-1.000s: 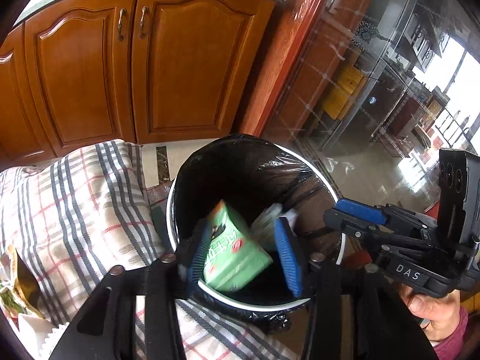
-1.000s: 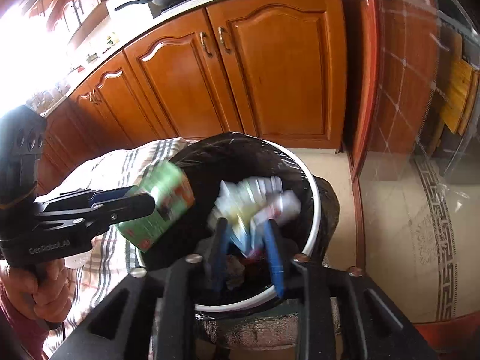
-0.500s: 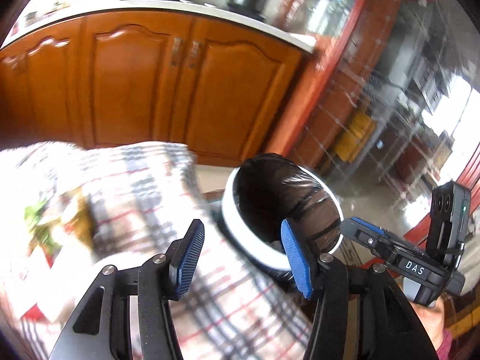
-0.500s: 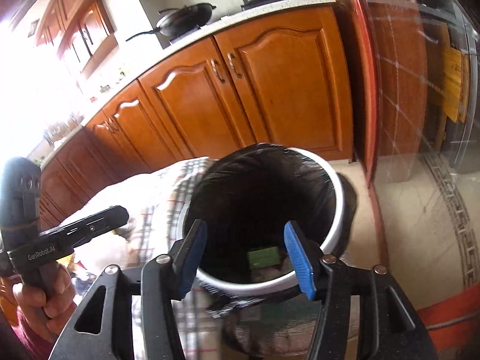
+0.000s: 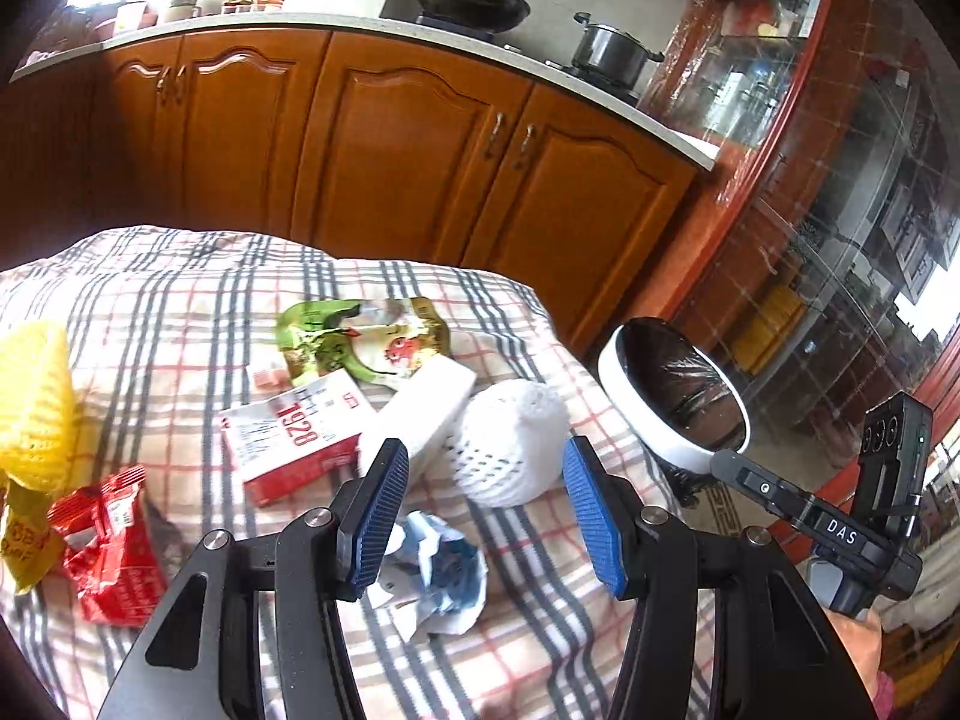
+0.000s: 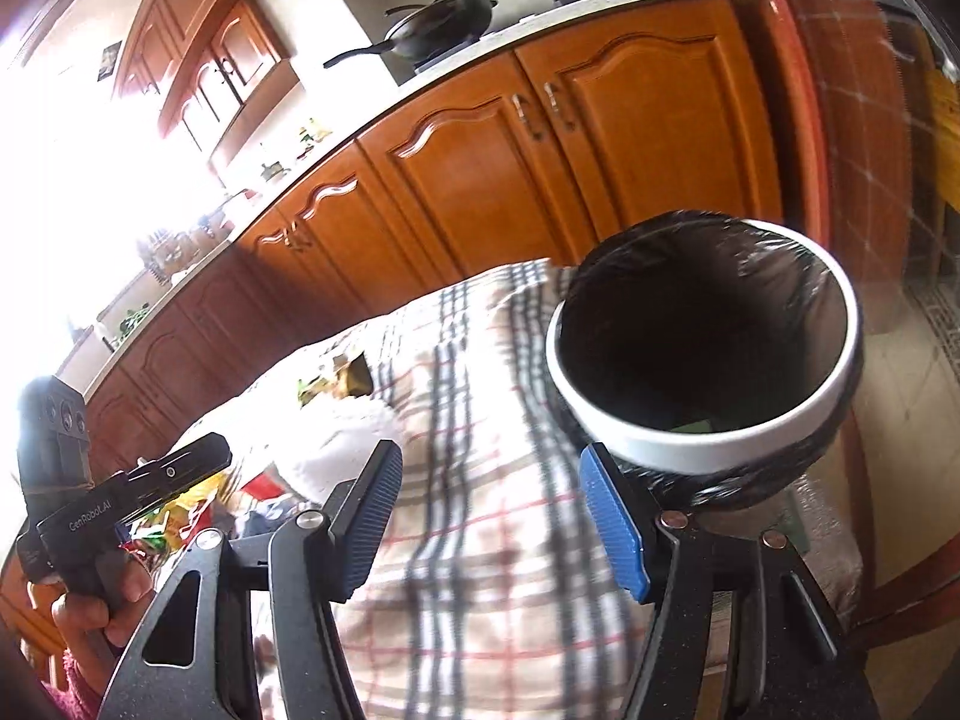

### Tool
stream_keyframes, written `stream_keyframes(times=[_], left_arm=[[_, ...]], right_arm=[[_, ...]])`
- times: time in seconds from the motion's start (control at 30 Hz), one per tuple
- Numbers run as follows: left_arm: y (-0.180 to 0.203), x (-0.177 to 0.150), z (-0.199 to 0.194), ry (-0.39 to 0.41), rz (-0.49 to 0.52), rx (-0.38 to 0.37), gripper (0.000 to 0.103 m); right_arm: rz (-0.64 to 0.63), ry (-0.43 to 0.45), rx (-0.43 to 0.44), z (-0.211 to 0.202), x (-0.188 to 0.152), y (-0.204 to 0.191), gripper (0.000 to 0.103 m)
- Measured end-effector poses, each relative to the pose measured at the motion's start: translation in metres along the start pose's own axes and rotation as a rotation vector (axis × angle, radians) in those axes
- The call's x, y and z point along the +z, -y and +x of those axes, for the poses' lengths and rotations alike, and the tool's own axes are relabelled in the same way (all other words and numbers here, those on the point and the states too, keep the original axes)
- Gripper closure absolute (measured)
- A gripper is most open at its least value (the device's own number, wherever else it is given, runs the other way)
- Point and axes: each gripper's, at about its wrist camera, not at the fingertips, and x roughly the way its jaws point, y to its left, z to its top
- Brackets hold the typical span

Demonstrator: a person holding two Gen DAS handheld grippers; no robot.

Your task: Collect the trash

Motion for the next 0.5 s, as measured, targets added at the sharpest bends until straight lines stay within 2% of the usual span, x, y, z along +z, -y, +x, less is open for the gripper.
stream_keyframes(times=[0.17,0.5], left_arm=[[-0.023,-0.018,-0.032,0.019,-0.03,0.048,0.05],[-0.069,-0.027,-0.101,0.087,-0.104,0.154,0.05]], right_arm=[[-0.033,-0.032,0.042,0.012,-0.011,-0.029,0.038],[-0.097,-0.091,0.092,0.035,-0.026,-0.075,0.038]])
